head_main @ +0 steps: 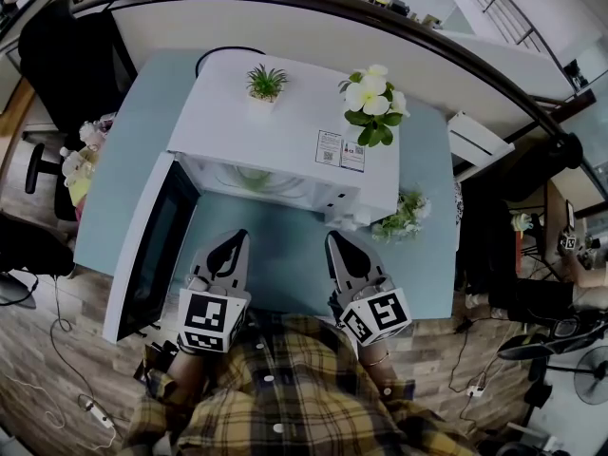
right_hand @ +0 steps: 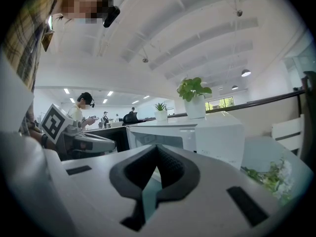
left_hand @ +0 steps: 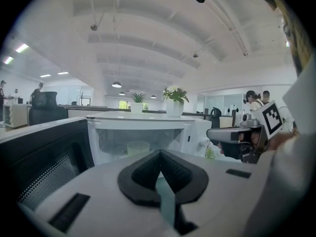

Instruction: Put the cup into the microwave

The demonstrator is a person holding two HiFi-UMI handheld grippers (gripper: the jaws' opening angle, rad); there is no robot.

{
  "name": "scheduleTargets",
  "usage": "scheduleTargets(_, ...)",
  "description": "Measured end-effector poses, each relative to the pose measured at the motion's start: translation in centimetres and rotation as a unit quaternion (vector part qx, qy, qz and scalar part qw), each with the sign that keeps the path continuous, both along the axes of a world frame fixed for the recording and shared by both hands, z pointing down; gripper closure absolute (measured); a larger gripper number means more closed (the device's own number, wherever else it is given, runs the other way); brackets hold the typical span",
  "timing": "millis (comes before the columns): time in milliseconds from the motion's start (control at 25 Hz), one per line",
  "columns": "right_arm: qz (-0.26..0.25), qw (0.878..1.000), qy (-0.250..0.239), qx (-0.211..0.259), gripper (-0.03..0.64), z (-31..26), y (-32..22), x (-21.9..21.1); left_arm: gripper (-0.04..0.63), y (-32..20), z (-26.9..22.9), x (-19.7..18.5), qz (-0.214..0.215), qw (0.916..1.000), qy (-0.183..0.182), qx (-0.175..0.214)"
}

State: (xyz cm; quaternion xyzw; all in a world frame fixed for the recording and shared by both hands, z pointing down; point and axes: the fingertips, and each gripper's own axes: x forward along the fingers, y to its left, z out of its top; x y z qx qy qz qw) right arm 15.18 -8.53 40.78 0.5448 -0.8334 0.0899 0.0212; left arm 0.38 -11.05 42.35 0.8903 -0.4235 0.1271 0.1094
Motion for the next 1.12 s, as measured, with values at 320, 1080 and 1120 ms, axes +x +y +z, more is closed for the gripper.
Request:
scheduleTargets(320,-0.002,1.000,0.001,-0.002,0.614,0.0,-0.3,-0.3,0.606,0.1,0.0,-0.4,0.000,1.0000,0.001,-0.002)
scheduleTargets(1080,0.006,1.000,0.009,-0.006,0.614,0.1,0.0,-0.2,0.606,-0.2,0.1,-0.1,0.014,0.9999,0.005,-0.003)
scheduleTargets(1120,0.008,1.000,0.010,-0.007,0.614,0.2,0.1,-0.1,0.606,-0.2,0.1,0.0,0.015,0.9999,0.005,-0.004)
